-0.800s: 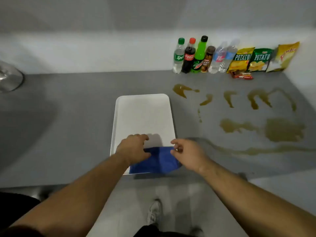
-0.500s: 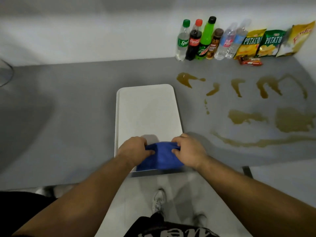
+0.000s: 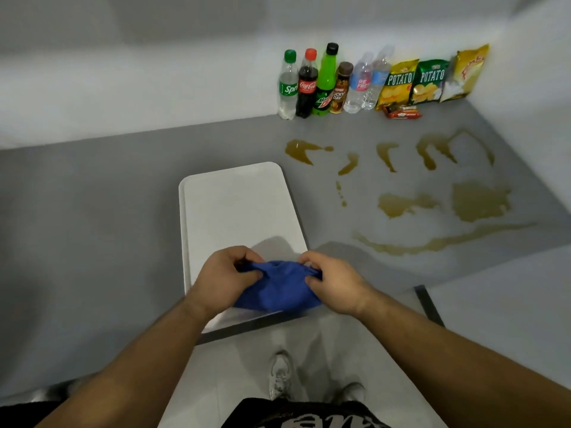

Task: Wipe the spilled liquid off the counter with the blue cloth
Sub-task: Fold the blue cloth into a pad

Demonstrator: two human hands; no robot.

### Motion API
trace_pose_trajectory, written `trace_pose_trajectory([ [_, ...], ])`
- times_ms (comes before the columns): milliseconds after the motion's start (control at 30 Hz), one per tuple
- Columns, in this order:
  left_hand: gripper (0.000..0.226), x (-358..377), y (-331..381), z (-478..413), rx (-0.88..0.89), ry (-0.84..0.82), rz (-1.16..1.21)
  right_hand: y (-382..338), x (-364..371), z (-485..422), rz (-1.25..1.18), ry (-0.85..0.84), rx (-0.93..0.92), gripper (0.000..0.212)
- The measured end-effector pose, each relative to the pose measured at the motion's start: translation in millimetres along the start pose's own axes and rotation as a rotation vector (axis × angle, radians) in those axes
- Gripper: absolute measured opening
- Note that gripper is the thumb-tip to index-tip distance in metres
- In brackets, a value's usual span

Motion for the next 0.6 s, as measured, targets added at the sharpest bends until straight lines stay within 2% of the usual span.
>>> trace_pose_trajectory([
  [67,0.029,15.7,33.1,1.4,0.103,-0.096,0.097,-5.0,-11.5,15.3,-0.090,-0.010,-0.030,0.038],
  [167,0.031,45.1,78.6,0.9,0.232,-0.216,0.134,-10.8,-31.7,37.8,-0.171,0.001,-0.095,0.023],
  [300,0.028,74.9,125.2,-3.0,0.333,-0.189,0.184,-2.6,-65.5,64.6,-0.330,0.096,-0.134,0.019],
  [400,0.024,88.1,138.5,-8.8,0.279,-0.072,0.293,19.5,-95.3,79.7,-0.380,0.207,-0.153,0.009],
  [433,0.021,92.1,138.5,-10.6,0.244,-0.028,0.305,30.2,-105.0,84.5,-0.398,0.252,-0.142,0.012],
  [500,0.013,101.7,135.5,-12.3,0.207,0.027,0.234,52.8,-120.2,92.4,-0.423,0.323,-0.123,0.024],
  [600,0.006,124.4,122.3,-9.7,0.153,0.009,0.062,77.4,-128.7,99.3,-0.415,0.280,-0.132,0.017],
])
Point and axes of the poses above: each hand's wrist, its own z-axis away from the middle knuckle, its own x-axis out of the palm, y = z × x, the point moved 8 cm from there along -z, towards the middle knuckle, and after that the axes turned 4 degrees about x, right-handed, at the moved point
